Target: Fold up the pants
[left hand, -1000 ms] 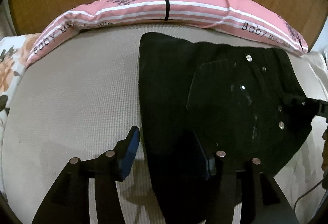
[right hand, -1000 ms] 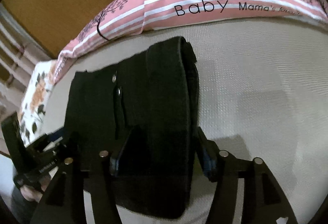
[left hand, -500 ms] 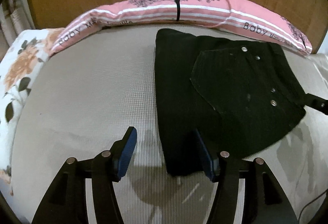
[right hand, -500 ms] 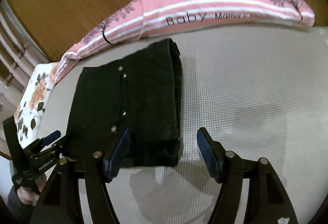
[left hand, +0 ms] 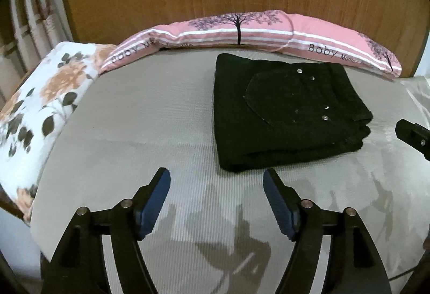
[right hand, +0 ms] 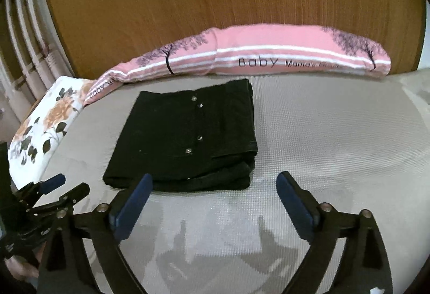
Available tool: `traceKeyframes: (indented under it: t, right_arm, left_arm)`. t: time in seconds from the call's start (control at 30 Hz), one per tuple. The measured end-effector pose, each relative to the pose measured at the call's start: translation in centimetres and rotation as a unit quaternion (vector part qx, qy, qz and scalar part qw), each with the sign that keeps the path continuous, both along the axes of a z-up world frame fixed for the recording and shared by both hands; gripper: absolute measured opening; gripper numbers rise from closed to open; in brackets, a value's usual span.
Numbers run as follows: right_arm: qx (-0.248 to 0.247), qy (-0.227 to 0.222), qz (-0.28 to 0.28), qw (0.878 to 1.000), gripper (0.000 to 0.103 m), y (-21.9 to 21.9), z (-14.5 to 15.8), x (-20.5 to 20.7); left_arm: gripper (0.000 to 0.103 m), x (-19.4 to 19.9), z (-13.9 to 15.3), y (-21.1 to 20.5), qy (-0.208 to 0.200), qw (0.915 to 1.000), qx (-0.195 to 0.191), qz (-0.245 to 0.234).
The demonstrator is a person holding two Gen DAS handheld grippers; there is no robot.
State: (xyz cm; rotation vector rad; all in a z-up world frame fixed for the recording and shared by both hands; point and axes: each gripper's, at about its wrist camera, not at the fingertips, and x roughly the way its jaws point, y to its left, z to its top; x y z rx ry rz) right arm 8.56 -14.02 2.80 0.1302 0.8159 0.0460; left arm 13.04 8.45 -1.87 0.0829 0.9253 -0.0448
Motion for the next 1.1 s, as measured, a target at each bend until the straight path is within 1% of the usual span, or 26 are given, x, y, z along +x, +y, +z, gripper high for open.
traceKeyframes:
  t: [0.17,0.33,0.43,0.67,1.1]
  right_arm:
    - [-0.015,-0.018,-0.007,1.000,0.100,1.5,0.9,-2.0]
    - [-0.035,-0.027,-0.013,0.999,0.102,2.7,1.1,-3.5]
    - [-0.048,-0.036,-0.013,0.998,0.102,3.3,1.2,-4.4]
    - [-0.045,-0.038,-0.014,0.998,0.102,4.0,1.2,-5.3]
    - [-0.052,-0.031,-0.013,0.998,0.102,4.4,0.8,-5.5]
  left_arm:
    - [0.076,-2.8,1.1,0.1,-0.016,0.9998,0.007,0.012]
    - [0.076,-4.7,1.6,0.2,-0.031,0.9991,0.016,0.023]
    - [0.076,-5.5,1.5,0.3,-0.030,0.9990,0.021,0.025]
    - [0.076,-6.4,1.2,0.3,-0.035,0.9986,0.028,0.029]
    - [0.076,-6.6,1.1,0.6,-0.032,0.9989,0.021,0.029]
